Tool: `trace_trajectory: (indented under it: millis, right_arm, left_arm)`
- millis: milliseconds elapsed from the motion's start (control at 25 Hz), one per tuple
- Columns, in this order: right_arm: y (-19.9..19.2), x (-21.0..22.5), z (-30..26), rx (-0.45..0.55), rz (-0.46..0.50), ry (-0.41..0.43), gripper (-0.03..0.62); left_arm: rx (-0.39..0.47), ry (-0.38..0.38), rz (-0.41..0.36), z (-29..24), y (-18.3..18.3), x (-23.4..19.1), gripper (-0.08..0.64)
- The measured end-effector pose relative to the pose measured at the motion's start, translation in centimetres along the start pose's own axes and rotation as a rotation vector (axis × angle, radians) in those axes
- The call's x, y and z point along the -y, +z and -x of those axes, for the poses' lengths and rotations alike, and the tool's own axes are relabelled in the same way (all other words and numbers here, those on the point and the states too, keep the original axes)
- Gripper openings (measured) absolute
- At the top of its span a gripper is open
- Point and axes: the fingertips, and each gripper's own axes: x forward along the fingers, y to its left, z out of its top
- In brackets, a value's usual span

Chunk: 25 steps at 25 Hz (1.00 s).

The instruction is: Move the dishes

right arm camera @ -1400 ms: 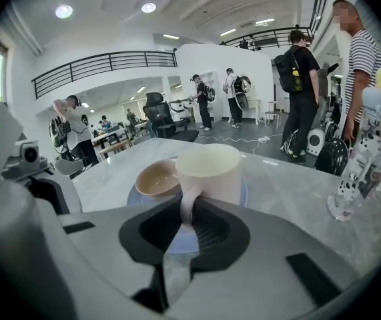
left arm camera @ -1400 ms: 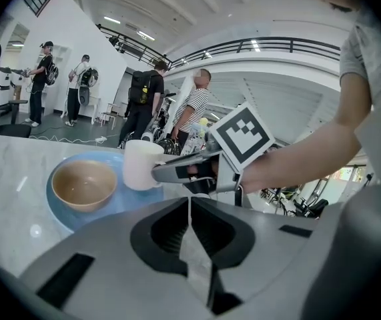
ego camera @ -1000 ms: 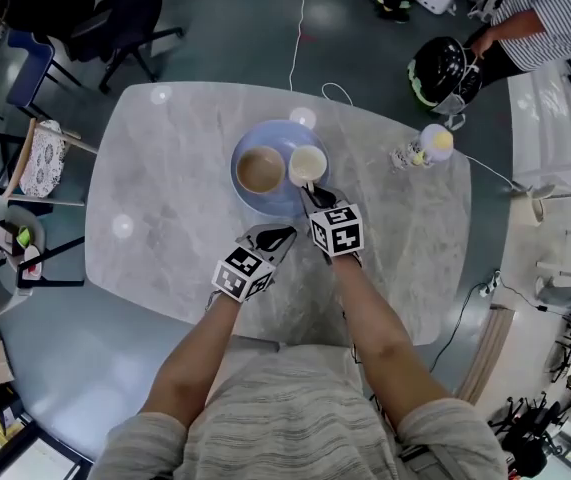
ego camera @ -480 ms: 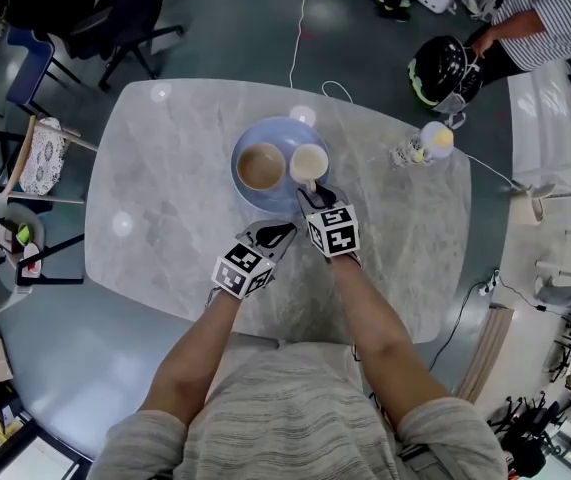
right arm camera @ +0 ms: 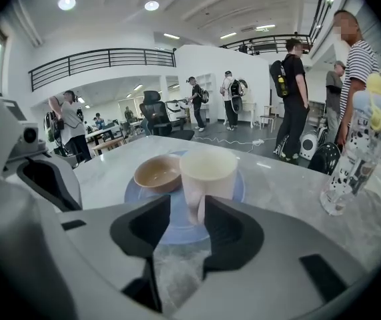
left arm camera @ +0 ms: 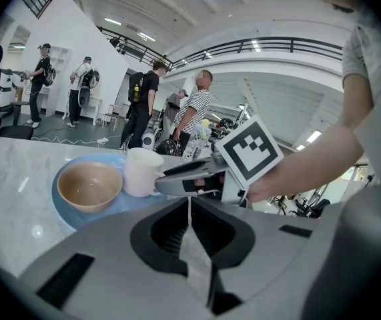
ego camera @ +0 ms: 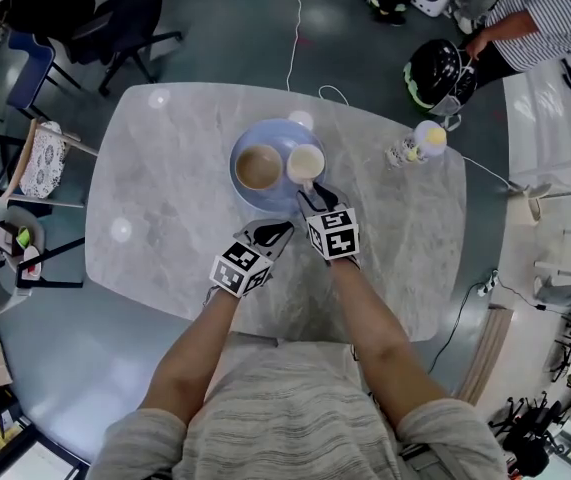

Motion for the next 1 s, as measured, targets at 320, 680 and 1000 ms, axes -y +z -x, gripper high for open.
trace_trajectory:
  millis: [320,680,1000]
  right_arm:
    - [0.6,-1.3,3.3,0.054,0.004,0.012,0.165]
    - [2.1,-4.2,7.8,0.15,0.014,0.058,0.13]
    - [3.8,-7.2,12.1,0.255,0.022,0.102,0.07]
  left_arm:
    - [0.007,0.007,-0.016,0.6,0.4,0.5,0.028]
    - [0.026,0.006,-0.034,2.4,0.4,2.3,0.027]
    - [0.091,-0.016,-0.071,4.5,1.9,4.8,0.028]
